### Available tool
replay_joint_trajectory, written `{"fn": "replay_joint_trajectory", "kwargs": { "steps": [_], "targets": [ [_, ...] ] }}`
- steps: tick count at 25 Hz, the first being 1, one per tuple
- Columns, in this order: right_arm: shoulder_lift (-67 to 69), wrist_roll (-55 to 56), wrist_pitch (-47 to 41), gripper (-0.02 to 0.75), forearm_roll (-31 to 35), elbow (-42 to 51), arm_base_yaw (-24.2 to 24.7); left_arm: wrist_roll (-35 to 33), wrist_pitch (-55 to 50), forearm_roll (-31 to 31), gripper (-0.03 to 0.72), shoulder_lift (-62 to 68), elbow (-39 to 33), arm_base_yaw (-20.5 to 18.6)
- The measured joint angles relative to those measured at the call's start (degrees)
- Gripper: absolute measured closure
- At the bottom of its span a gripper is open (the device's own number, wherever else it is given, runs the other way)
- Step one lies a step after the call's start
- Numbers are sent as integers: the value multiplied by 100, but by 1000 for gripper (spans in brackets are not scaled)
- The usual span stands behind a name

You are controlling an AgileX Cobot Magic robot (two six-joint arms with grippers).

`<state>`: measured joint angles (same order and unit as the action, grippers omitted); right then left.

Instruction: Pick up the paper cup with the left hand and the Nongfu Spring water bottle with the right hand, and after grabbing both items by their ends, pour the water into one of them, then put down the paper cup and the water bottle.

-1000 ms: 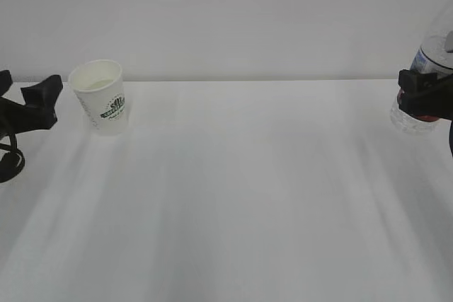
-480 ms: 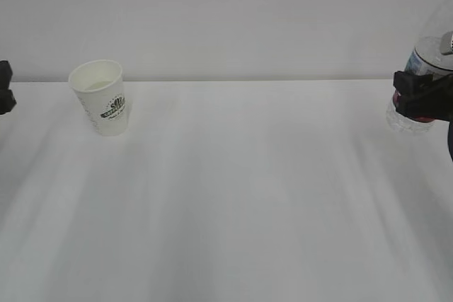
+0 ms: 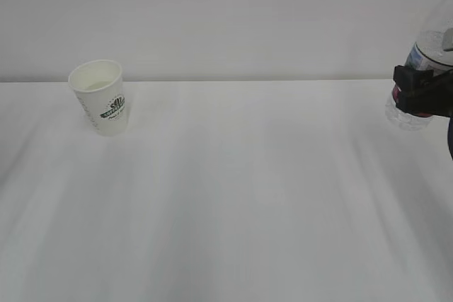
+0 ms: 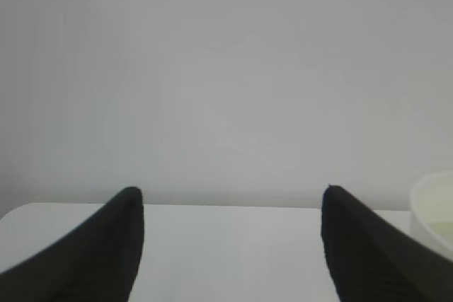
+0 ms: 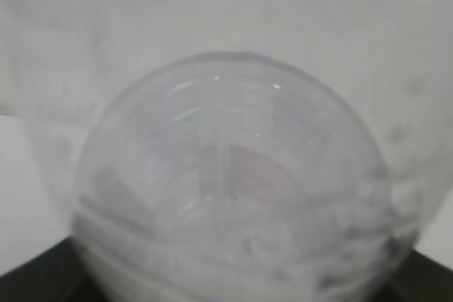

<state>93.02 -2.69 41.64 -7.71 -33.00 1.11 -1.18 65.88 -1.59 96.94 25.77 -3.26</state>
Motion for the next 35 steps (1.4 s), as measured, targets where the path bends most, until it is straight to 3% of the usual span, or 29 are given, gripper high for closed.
{"fn": "replay_joint_trajectory", "kwargs": {
  "steps": [13,35],
  "targets": [
    [814,9,686,261,-9,-64,0,13,0,535,148,30,0,0],
    [1921,9,582,261,81,-1084,0,13,0,619,169,56,0,0]
  ]
}}
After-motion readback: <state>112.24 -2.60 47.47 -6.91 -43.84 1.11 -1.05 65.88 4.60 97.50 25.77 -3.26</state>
